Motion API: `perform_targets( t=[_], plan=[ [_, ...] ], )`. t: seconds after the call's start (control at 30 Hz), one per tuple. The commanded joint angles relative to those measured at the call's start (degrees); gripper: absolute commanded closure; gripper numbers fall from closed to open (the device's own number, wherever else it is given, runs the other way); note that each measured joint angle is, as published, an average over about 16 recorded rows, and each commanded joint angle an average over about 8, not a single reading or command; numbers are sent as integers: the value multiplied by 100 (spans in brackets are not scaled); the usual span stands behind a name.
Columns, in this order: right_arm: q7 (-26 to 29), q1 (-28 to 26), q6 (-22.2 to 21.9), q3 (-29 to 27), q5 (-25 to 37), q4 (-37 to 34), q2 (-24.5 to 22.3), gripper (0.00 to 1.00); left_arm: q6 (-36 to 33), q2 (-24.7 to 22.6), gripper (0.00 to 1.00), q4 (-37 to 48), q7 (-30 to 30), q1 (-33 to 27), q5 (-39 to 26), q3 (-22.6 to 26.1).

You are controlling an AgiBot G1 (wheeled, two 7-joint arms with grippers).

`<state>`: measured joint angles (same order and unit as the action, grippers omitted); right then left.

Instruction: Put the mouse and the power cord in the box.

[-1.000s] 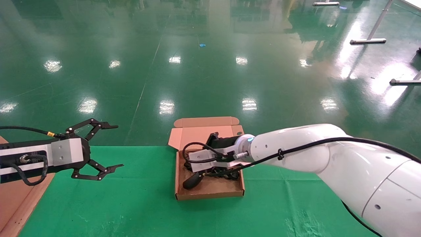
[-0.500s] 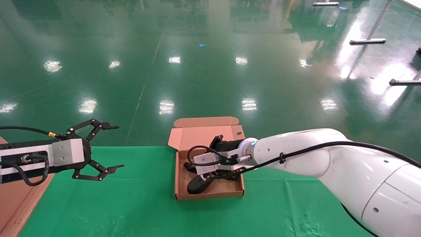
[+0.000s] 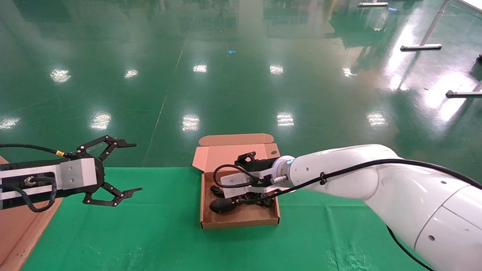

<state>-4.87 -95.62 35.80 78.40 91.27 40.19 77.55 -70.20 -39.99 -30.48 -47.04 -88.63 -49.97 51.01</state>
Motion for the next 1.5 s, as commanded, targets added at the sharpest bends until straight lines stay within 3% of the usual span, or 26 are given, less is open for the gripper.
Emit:
perform_targets(
  t=[0.03, 1.5],
  plan=[
    [3, 1, 12, -14, -5, 7, -6, 0, 7, -2, 0, 12, -18, -8, -4, 12],
    [1165, 2539, 3722, -4653, -3684, 2490, -3171, 0, -1116, 358, 0, -3106, 4164, 1950, 584, -2521]
  ],
)
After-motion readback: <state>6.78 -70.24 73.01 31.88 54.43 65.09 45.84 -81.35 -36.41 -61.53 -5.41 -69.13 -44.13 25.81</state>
